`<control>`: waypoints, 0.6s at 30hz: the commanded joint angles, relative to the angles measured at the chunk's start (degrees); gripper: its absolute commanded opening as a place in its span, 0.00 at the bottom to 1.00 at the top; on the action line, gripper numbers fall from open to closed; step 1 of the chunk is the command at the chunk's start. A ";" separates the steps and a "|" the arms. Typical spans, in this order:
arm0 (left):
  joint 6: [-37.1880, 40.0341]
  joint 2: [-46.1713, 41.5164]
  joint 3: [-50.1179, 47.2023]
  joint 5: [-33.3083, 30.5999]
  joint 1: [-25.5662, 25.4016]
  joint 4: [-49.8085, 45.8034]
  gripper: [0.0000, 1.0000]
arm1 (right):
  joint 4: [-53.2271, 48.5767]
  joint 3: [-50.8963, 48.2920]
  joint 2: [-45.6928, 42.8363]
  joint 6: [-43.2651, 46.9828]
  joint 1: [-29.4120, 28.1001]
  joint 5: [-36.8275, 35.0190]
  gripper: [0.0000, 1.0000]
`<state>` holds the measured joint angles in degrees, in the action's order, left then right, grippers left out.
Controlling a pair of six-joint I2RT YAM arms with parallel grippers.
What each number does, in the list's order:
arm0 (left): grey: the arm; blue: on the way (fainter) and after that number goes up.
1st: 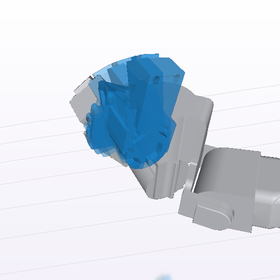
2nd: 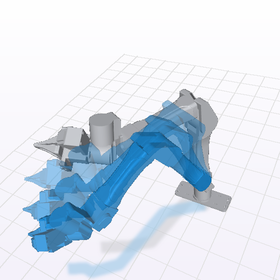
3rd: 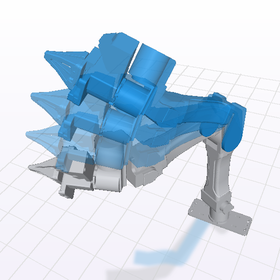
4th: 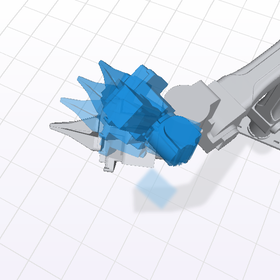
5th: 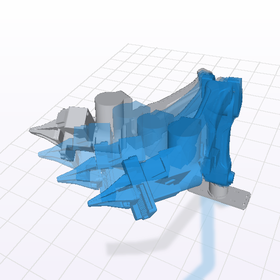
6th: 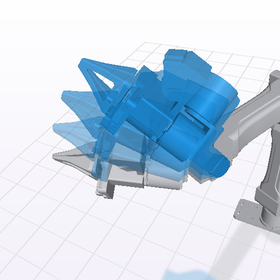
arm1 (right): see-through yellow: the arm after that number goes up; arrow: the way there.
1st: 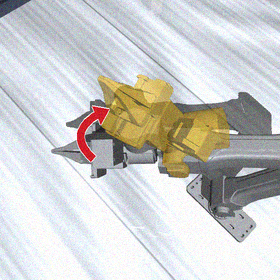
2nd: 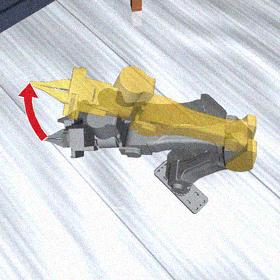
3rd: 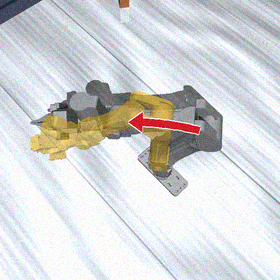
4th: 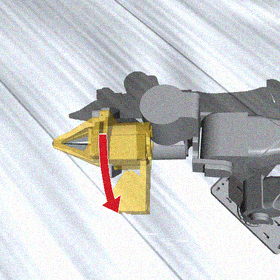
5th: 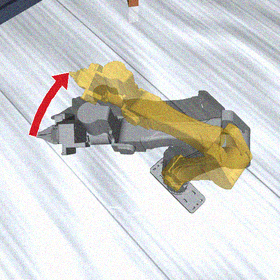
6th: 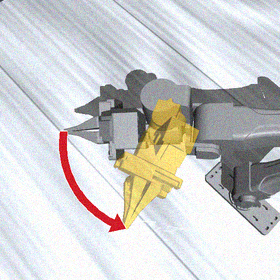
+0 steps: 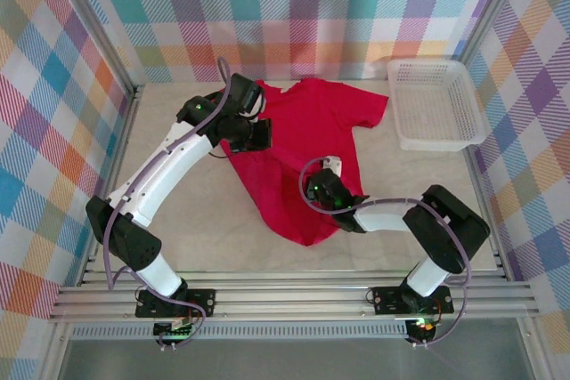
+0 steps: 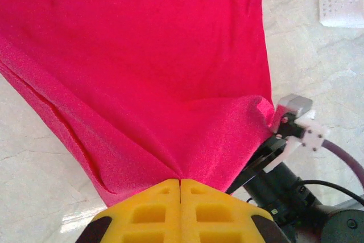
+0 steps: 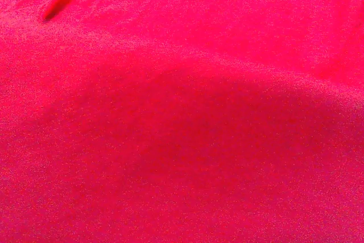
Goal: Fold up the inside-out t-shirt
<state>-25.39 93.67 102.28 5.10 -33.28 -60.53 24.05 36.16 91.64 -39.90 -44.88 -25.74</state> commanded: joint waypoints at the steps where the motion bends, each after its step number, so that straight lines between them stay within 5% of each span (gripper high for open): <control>1: 0.88 -1.56 1.02 1.23 0.53 -0.68 0.00 | -6.41 -0.97 -4.26 -0.73 4.44 -6.65 0.14; 12: -1.24 0.44 -1.95 7.37 0.49 6.72 0.00 | -16.27 7.03 -6.74 5.09 15.04 -5.53 0.14; 18: -2.79 6.22 0.15 9.96 1.01 8.54 0.00 | -20.03 7.69 -7.79 4.40 14.20 12.35 0.24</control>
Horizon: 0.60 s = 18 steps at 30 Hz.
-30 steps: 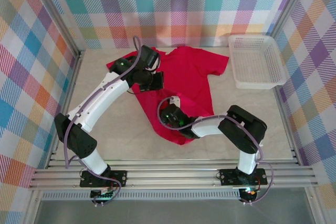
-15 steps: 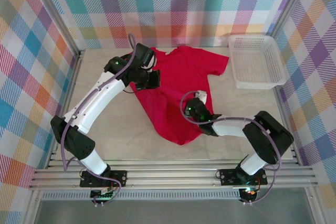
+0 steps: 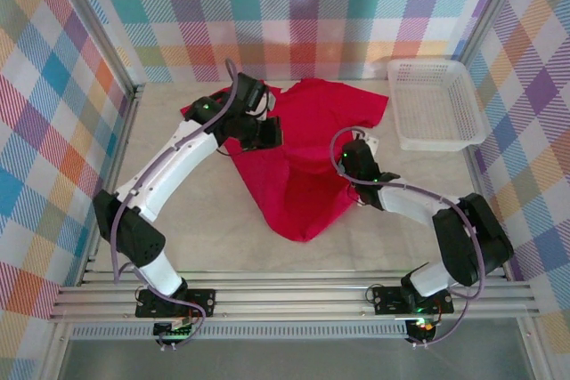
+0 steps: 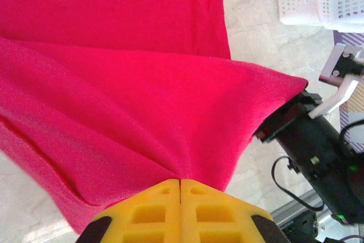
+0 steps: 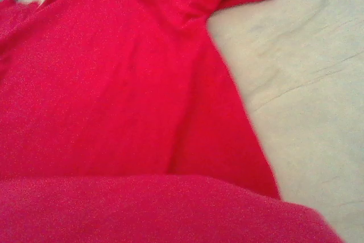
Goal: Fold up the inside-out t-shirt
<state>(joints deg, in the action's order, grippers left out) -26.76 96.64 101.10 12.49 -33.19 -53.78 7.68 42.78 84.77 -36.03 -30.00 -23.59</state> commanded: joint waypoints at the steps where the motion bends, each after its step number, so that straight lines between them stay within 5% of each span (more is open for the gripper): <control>1: -1.53 4.34 1.98 3.08 1.14 2.06 0.00 | -3.85 0.78 -0.86 0.34 -0.90 12.72 0.26; 11: -2.06 13.88 12.10 5.17 2.87 -0.92 0.00 | -5.30 -4.16 -7.16 -2.65 -3.15 23.21 0.26; 18: -2.06 14.45 13.10 4.91 2.87 -1.85 0.00 | 3.38 -6.88 -5.40 -3.49 -13.14 18.90 0.21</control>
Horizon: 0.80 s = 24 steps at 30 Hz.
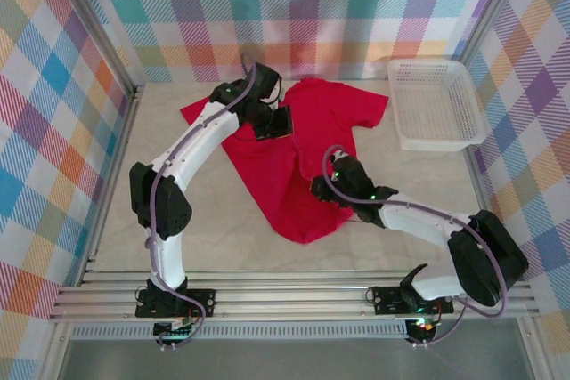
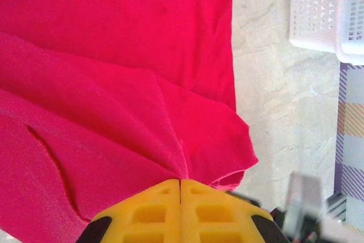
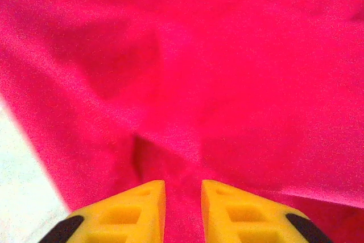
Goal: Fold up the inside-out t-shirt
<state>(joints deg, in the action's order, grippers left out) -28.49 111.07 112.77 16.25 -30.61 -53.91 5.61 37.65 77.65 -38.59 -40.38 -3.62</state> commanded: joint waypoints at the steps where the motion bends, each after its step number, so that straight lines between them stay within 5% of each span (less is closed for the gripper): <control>1: -0.34 -0.06 1.49 1.15 0.34 -1.81 0.00 | 7.32 -1.62 3.26 -0.96 -3.38 -0.98 0.19; 7: 0.10 -0.32 2.86 0.80 0.62 -3.28 0.00 | 19.56 0.73 16.48 1.22 -6.53 -1.68 0.09; 12: 0.87 -1.48 4.40 0.77 0.90 -5.30 0.00 | 21.37 4.29 24.26 3.29 -5.28 -9.09 0.05; 24: -6.47 -13.01 -0.89 3.88 -0.06 1.97 0.00 | 23.51 21.71 34.24 -1.89 -3.66 -14.57 0.29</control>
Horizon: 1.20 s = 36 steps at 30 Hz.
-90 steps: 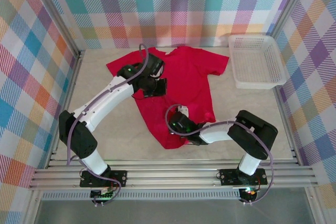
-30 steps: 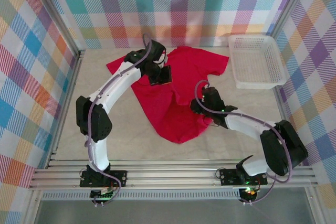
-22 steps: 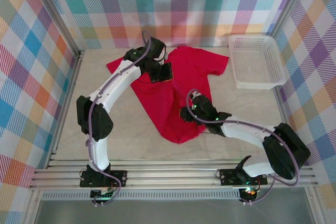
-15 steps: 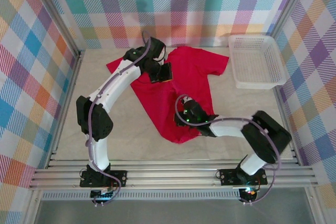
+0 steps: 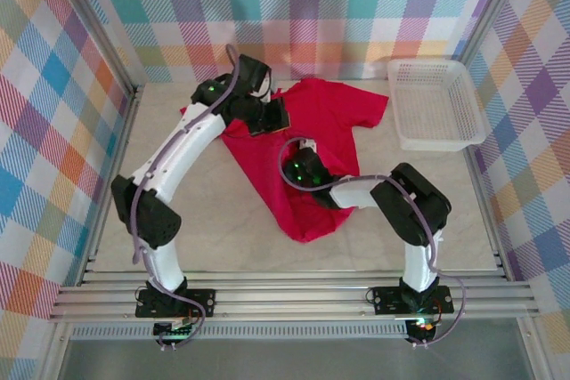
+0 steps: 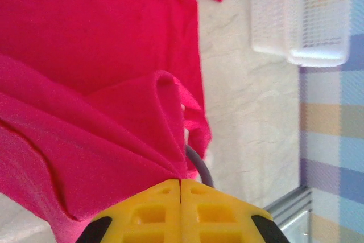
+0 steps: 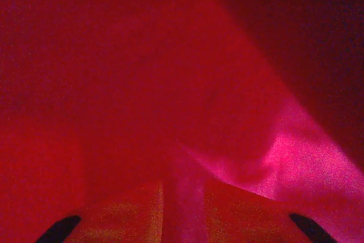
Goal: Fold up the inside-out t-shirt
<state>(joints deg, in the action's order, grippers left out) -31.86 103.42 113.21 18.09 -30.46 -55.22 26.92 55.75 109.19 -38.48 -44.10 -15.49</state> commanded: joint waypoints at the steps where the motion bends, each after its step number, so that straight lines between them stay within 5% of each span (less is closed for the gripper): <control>1: -3.65 -6.15 -1.67 2.17 -0.30 3.81 0.00 | 1.47 5.48 3.83 -2.23 0.11 -2.77 0.34; 5: -6.20 -9.40 -2.55 2.92 -0.48 5.69 0.00 | -6.03 16.03 10.52 -4.39 0.53 -6.31 0.78; 8: -8.21 -12.14 -2.26 3.49 -0.57 7.73 0.00 | -17.06 26.79 16.22 -6.61 2.00 -8.40 0.94; 16: -9.31 -17.02 1.66 2.39 0.07 7.29 0.00 | -46.15 53.70 29.26 -8.99 4.87 -9.17 1.00; 23: -9.19 -19.21 1.72 2.89 3.82 6.29 0.00 | -50.48 56.97 32.67 -13.67 7.42 -2.10 1.00; 25: -9.19 -19.39 1.84 3.26 5.16 6.40 0.00 | -51.49 58.21 34.30 -14.73 8.19 2.10 0.92; 32: -8.10 -18.78 -0.17 3.11 8.01 6.17 0.00 | -47.40 54.74 31.32 -9.64 9.29 11.22 0.16; 36: -7.55 -16.81 -3.82 2.91 10.55 7.67 0.00 | -46.13 47.86 20.95 -2.16 9.47 15.44 0.00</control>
<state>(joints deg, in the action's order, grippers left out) -40.69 85.58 111.55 20.14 -21.89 -49.23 -16.99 107.98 137.51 -46.76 -34.17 -6.35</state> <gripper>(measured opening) 0.049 0.047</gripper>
